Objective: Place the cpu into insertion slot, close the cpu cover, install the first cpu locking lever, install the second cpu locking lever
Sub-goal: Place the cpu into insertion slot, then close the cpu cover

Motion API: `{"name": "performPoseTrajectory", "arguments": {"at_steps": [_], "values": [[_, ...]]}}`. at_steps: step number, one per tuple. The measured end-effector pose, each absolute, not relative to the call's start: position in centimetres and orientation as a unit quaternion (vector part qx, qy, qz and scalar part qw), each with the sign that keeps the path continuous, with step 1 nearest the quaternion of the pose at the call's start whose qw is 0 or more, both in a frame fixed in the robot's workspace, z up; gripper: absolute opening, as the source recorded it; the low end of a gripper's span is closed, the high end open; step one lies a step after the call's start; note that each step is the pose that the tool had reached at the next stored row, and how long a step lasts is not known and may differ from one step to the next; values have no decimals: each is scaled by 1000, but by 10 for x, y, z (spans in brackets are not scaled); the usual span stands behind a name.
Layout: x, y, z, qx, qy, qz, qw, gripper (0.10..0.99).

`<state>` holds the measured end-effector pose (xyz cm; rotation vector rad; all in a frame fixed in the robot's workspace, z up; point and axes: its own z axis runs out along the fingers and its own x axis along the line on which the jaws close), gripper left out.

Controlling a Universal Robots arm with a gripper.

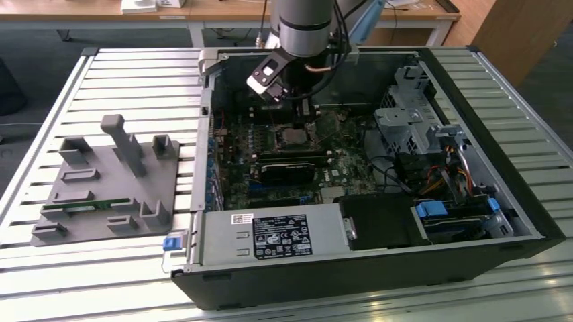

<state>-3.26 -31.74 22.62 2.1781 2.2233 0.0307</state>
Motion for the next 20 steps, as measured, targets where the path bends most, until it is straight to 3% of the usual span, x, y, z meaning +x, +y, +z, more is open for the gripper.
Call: {"name": "performPoseTrajectory", "arguments": {"at_steps": [20], "values": [[-32, -317, 250, 700, 714, 8, 12, 106]]}}
